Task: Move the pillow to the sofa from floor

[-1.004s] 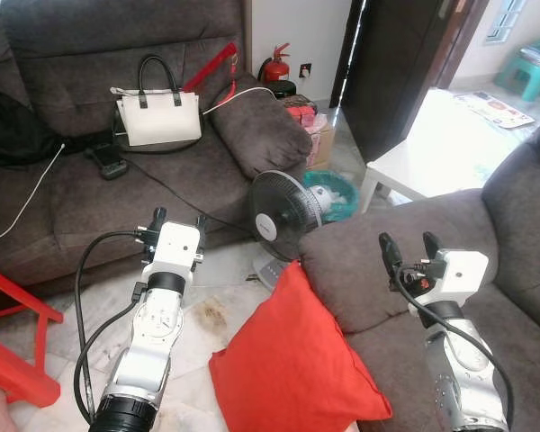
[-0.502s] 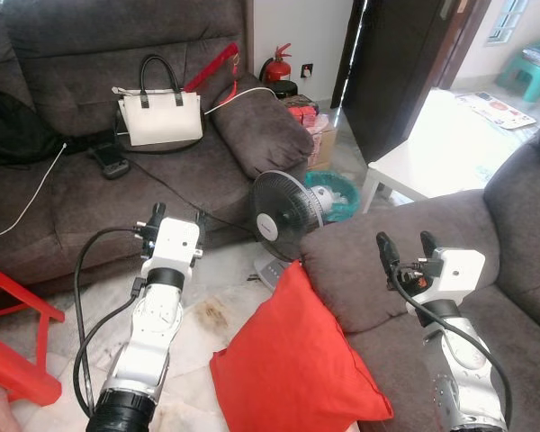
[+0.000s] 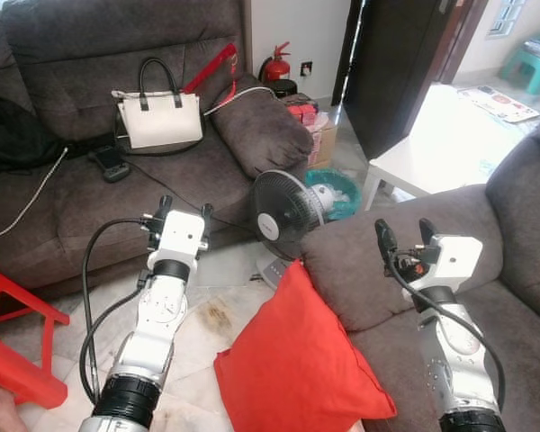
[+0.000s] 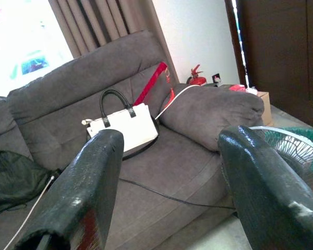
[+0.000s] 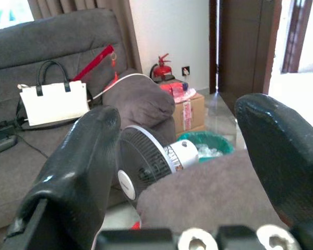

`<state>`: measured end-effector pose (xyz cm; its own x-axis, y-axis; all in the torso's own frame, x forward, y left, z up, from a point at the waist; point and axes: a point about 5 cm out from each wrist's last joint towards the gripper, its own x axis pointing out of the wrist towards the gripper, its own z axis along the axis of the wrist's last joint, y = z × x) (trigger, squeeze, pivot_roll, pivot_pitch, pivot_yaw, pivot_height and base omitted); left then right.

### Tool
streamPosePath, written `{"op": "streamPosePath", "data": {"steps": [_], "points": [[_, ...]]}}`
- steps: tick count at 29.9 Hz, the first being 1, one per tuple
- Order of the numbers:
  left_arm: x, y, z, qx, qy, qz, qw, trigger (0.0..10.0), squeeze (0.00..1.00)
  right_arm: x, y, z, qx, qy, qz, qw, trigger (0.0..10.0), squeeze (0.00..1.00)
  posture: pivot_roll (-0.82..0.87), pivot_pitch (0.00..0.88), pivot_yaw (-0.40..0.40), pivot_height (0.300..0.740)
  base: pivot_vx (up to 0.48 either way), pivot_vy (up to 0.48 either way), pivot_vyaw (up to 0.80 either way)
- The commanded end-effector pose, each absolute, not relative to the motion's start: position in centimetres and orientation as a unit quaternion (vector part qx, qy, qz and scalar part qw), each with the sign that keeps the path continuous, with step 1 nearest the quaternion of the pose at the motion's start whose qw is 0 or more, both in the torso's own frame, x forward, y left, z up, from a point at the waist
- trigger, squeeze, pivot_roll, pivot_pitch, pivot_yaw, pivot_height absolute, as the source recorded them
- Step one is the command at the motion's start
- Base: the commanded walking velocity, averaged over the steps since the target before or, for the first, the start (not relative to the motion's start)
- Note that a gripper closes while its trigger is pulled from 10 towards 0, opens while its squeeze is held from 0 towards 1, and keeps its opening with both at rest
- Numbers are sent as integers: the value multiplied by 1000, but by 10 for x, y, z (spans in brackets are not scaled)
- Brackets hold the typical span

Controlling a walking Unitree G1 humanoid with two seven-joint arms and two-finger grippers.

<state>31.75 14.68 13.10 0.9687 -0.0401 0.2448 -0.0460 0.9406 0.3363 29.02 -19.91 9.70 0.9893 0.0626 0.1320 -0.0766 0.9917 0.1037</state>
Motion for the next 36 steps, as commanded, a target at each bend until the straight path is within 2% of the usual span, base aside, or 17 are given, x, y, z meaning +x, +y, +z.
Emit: {"op": "streamPosePath", "data": {"steps": [1, 13, 19, 26, 36], "points": [[317, 149, 126, 171, -115, -1, 978, 10000, 0, 287, -198, 94, 51, -60, 34, 996, 10000, 0, -10, 0, -1, 740, 0, 0, 0], [331, 155, 129, 182, -113, -3, 977, 10000, 0, 284, -200, 102, 42, -75, 22, 996, 10000, 0, -135, 0, 37, 740, 0, 0, 0], [331, 145, 131, 180, -121, -14, 976, 10000, 0, 281, -205, 99, 41, -74, 12, 996, 10000, 0, -95, 0, 29, 740, 0, 0, 0], [328, 162, 129, 186, -117, 10, 975, 10000, 0, 289, -197, 96, 50, -65, 21, 996, 10000, 0, -38, 0, 15, 740, 0, 0, 0], [326, 165, 135, 185, -128, 17, 974, 10000, 0, 295, -195, 101, 46, -70, 33, 996, 10000, 0, 6, 0, 8, 740, 0, 0, 0]]}}
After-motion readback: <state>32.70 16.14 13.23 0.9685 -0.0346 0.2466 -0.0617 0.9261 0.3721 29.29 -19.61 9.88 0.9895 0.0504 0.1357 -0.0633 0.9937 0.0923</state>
